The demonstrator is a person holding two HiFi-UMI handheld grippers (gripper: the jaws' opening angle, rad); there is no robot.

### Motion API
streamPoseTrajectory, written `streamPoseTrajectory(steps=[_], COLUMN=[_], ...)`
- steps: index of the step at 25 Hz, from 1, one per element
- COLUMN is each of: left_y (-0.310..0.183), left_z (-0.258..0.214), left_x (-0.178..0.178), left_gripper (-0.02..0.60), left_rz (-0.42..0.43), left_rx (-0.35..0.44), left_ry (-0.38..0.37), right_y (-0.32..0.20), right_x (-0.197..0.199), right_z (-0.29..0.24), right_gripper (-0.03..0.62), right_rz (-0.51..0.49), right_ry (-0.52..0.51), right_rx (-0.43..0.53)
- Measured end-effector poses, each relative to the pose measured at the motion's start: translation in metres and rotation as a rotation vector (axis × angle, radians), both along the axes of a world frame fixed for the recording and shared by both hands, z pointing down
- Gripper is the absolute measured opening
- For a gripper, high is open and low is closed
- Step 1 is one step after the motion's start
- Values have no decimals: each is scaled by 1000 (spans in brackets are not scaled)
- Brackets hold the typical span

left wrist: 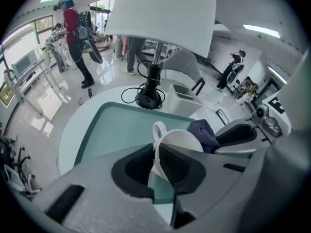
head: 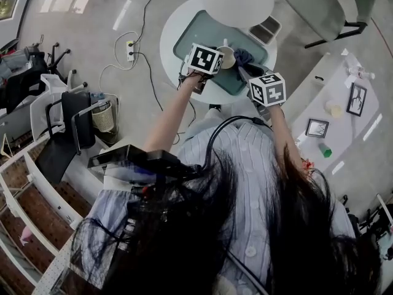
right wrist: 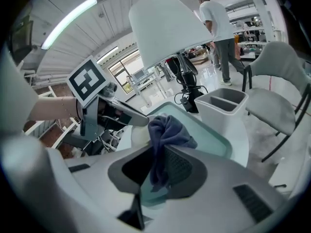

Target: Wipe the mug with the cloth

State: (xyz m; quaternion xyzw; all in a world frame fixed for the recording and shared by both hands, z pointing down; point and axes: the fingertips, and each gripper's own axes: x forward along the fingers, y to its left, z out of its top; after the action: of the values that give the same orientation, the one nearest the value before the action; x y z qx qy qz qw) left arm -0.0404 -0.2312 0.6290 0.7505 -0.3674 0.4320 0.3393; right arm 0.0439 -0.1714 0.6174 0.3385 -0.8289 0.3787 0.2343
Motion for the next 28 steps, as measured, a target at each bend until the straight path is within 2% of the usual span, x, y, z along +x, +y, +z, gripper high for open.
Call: streamPoseTrajectory(steps=[4, 7, 15, 17, 19, 21, 24, 28], left_y=[2, 5, 20, 24, 26, 23, 10, 3], left_z=[6, 3, 1, 1, 0, -8, -18, -21], left_x=[-3, -6, -15, -15, -14, -15, -12, 11], left_gripper=[49, 49, 51, 51, 51, 51, 52, 52], left_rz=[-89, -190, -445, -464, -417, -316, -84, 247], left_rx=[13, 13, -47, -62, -50, 15, 149, 205], left_ry=[-13, -28, 87, 116, 123, 100, 35, -36], right_y=[10, 15, 0, -3, -3, 0, 1, 5], right_x=[-3, -4, -3, -3, -3, -3, -5, -2], right_z=[-1, 0, -3, -4, -5, -6, -7, -2], right_gripper=[86, 86, 86, 86, 86, 86, 86, 86], right_rz=[7, 13, 36, 45, 52, 58, 65, 67], right_ry=[-16, -29, -29, -26, -27, -27, -27, -25], right_rx=[-12, -19, -2, 5, 10, 12, 9, -1])
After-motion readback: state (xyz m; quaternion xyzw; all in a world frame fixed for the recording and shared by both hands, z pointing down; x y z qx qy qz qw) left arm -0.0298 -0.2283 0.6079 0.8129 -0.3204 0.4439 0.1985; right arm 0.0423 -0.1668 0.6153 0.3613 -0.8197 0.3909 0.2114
